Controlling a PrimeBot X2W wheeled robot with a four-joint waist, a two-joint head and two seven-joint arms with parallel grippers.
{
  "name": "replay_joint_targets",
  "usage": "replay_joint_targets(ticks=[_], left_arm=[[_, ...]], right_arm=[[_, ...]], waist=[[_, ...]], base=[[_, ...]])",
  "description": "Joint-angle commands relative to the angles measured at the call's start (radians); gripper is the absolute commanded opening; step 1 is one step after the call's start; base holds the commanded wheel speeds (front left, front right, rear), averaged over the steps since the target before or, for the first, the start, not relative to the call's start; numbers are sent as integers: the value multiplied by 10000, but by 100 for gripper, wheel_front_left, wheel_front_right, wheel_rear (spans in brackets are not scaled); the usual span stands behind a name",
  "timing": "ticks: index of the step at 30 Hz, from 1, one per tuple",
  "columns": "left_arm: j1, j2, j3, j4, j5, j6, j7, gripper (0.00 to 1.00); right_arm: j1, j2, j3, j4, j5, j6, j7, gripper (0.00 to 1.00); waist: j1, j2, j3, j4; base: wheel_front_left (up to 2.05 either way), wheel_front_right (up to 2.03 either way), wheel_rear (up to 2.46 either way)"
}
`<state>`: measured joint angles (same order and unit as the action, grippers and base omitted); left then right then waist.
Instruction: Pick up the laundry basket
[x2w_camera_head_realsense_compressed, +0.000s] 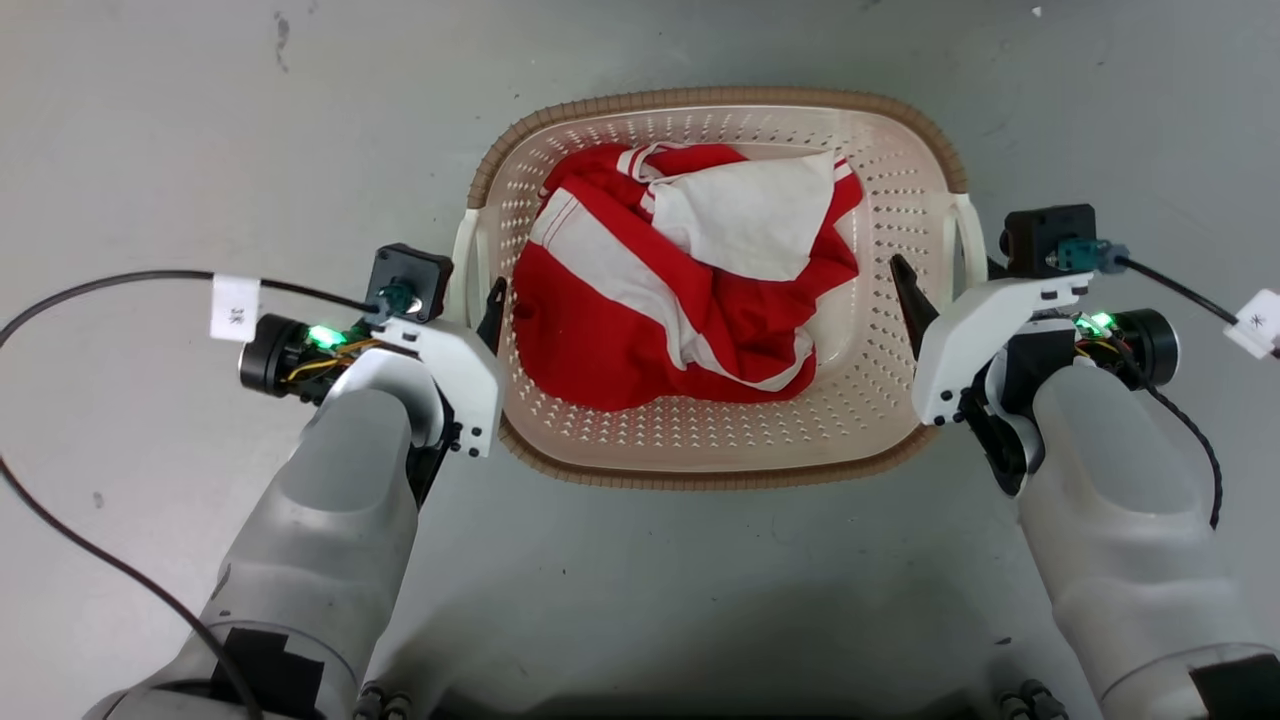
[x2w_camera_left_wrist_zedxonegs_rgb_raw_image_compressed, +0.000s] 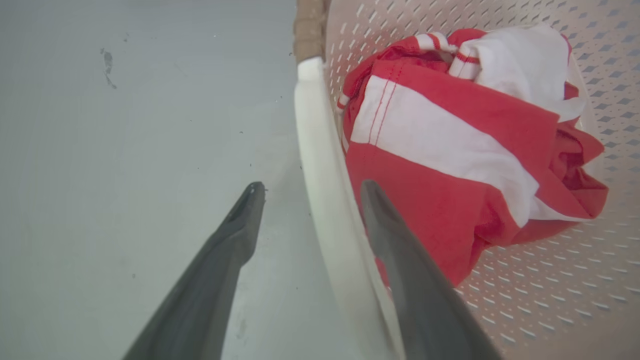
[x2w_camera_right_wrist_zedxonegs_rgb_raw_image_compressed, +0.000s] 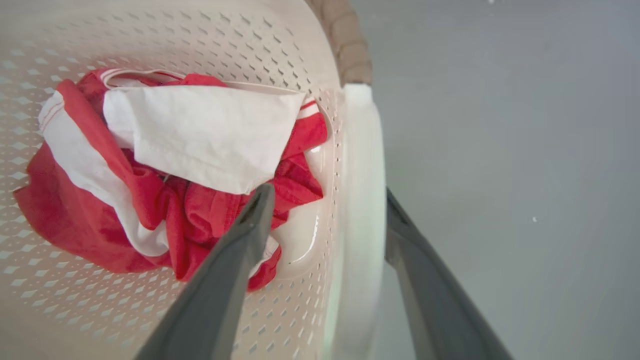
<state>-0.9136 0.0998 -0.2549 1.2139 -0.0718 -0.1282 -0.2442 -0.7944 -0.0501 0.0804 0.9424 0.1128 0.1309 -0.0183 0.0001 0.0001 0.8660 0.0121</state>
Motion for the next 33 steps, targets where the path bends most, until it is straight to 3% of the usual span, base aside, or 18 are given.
replay_joint_targets(ticks=[1, 13, 22, 23, 24, 25, 33], left_arm=[[-189, -32, -76, 108, -12, -2, 24, 100], [-732, -284, -1735, 485, -974, -14, 799, 100], [-704, -149, -2973, 331, -2090, -16, 1233, 100], [-674, -134, -3071, 304, -2268, -16, 1311, 96], [-657, -110, -3176, 255, -2410, -14, 1359, 41], [-639, -82, -3311, 183, -2552, -15, 1387, 0], [-393, 308, -4640, -320, -3436, -20, 1470, 0]], right_arm=[[-253, -3, 53, 229, 54, -3, 144, 100], [-1391, -3, -458, 1861, -867, -3, 1147, 100], [-1602, -2, -827, 2443, -1157, -3, 898, 100], [-1605, -3, -888, 2535, -1103, -3, 927, 82], [-1630, -3, -850, 2575, -1130, -3, 877, 7], [-1653, -2, -813, 2601, -1185, -3, 804, 0], [-1610, -29, -885, 2912, -1471, -3, 609, 0]], waist=[[-1, -1, 68, 66], [-1, -1, 351, 280], [-1, -1, 416, 333], [-1, -1, 419, 332], [-1, -1, 419, 334], [-1, -1, 417, 333], [-1, -1, 138, 291]], base=[[0, 0, 0], [0, 0, 0], [0, 0, 0], [0, 0, 0], [0, 0, 0], [0, 0, 0], [0, 0, 0]])
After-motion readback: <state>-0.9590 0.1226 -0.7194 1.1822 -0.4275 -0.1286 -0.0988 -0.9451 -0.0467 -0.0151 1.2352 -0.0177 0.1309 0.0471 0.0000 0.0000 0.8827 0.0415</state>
